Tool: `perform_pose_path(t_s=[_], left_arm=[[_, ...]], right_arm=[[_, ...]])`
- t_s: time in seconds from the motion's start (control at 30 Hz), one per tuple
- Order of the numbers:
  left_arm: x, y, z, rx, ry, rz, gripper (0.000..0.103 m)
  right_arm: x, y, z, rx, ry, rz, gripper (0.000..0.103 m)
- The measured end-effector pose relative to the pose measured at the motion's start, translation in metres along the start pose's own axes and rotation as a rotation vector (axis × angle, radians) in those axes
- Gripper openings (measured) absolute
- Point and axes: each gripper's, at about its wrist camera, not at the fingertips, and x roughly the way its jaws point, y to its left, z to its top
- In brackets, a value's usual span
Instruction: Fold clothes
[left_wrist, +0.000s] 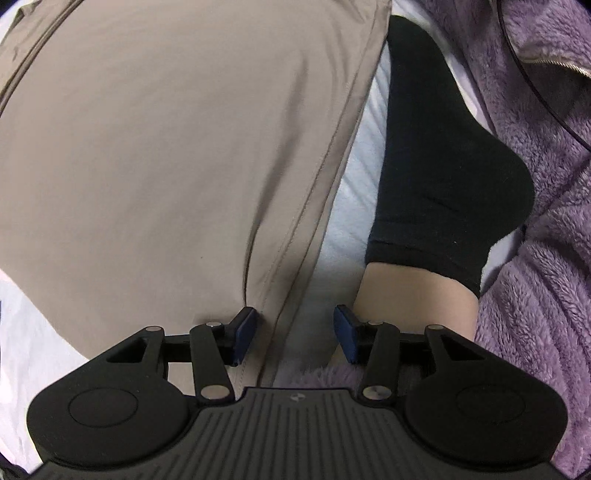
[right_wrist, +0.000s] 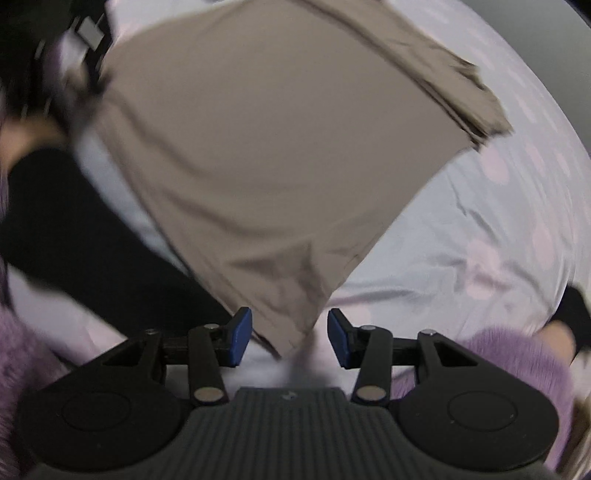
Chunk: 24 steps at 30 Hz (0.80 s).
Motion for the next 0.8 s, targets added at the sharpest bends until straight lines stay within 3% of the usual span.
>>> perform_pose_path(t_s=[0.17,0.37,0.47,0.53,0.6,0.73,0.8], left_arm=[[0.004,0.006,-0.001,0.007,0.018,-0.044,0.044],[0.007,0.008,-0.005,0.001,0.033,-0.063,0.044],[0.007,0.008,-0.009,-0.011,0.027,-0.067,0.044],[0.007,0.008,-0.013,-0.021,0.022,-0.070,0.044],[0.003,0.005,-0.018,-0.021,0.011,-0.062,0.044],[-0.009,0.000,-0.029,-0.005,-0.020,-0.028,0.045],[-0.019,-0.003,-0.035,0.014,-0.053,0.009,0.051]], right_arm=[[0.011,0.021,0.000,-0.219,0.048,0.062,0.047],[0.031,0.027,-0.002,-0.343,0.085,0.037,0.045],[0.037,0.022,-0.004,-0.332,0.078,0.048,0.041],[0.037,0.019,-0.004,-0.329,0.071,0.049,0.033],[0.033,0.017,-0.004,-0.315,0.061,0.038,0.009],[0.017,0.004,-0.004,-0.248,0.012,0.030,0.003],[0.004,-0.010,-0.003,-0.175,-0.041,0.039,0.003]])
